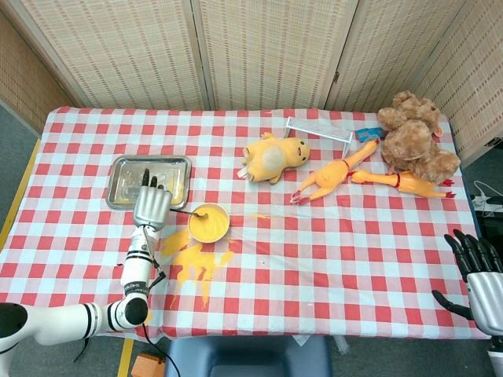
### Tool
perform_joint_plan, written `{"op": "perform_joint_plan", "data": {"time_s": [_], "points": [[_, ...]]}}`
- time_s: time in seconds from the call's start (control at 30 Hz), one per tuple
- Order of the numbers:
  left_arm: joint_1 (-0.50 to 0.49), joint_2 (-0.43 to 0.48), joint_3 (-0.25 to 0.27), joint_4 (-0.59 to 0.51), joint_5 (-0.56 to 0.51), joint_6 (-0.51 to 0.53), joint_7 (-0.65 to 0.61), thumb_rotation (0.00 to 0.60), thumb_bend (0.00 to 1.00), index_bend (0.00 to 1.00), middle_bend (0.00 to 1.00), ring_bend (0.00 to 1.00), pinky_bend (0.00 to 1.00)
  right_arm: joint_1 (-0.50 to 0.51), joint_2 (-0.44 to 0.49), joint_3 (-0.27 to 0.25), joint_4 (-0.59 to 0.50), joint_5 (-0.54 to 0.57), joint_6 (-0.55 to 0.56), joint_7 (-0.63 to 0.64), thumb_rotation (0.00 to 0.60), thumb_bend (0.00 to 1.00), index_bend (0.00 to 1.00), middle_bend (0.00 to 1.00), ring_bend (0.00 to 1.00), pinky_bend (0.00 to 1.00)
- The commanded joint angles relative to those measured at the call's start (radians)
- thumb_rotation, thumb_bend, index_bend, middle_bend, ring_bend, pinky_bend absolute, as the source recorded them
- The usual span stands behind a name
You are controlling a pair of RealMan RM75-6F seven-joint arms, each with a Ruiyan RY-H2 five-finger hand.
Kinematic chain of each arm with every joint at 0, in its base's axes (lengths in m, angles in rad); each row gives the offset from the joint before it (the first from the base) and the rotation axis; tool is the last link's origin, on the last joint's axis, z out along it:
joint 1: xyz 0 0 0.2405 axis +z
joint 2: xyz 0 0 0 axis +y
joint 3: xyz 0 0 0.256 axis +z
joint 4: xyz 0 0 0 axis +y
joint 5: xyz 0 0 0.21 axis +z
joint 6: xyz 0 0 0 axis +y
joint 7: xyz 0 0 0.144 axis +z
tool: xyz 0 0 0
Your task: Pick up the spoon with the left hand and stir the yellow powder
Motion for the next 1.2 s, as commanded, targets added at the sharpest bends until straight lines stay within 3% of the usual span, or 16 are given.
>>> {"op": "perform_joint_plan", "data": {"time_s": [0.03,0.33,0.53,0.7,1.0,1.2], "points": [[0.0,0.008,-0.006,-0.009,0.004,0.003,-0.012,0.6,0.73,0.9,0.39,0.15,0.0,0.0,0.0,0.0,0.0,0.0,0.0,0.0,0.6,0.1,0.0,0.0,0.0,0.0],[0.008,0.067,-0.01,-0.145,-0.031,0.02,-0.007,0.6,0.73,0.9,0.39,0.15,0.0,-0.004,0.003,-0.004,-0.001,-0.012,0.009,0.006,0.6,0.09,0.0,0.0,0.0,0.0],[-0.036,0.111,-0.05,-0.24,-0.2,0.026,0.078,0.6,0.73,0.9,0.39,0.15,0.0,-0.004,0.004,-0.008,-0.002,-0.021,0.009,0.007,0.6,0.09,0.0,0.0,0.0,0.0],[-0.095,0.105,-0.043,-0.255,-0.292,0.095,0.195,0.6,0.73,0.9,0.39,0.15,0.0,-0.004,0.006,-0.008,0.001,-0.02,0.009,0.012,0.6,0.1,0.0,0.0,0.0,0.0],[-0.117,0.091,-0.028,-0.269,-0.277,0.133,0.188,0.6,0.73,0.9,0.39,0.15,0.0,-0.007,0.011,-0.009,0.002,-0.025,0.015,0.024,0.6,0.09,0.0,0.0,0.0,0.0],[-0.1,0.134,-0.053,-0.261,-0.253,0.063,0.085,0.6,0.73,0.9,0.4,0.16,0.0,-0.006,0.009,-0.006,0.003,-0.017,0.013,0.018,0.6,0.09,0.0,0.0,0.0,0.0]]}}
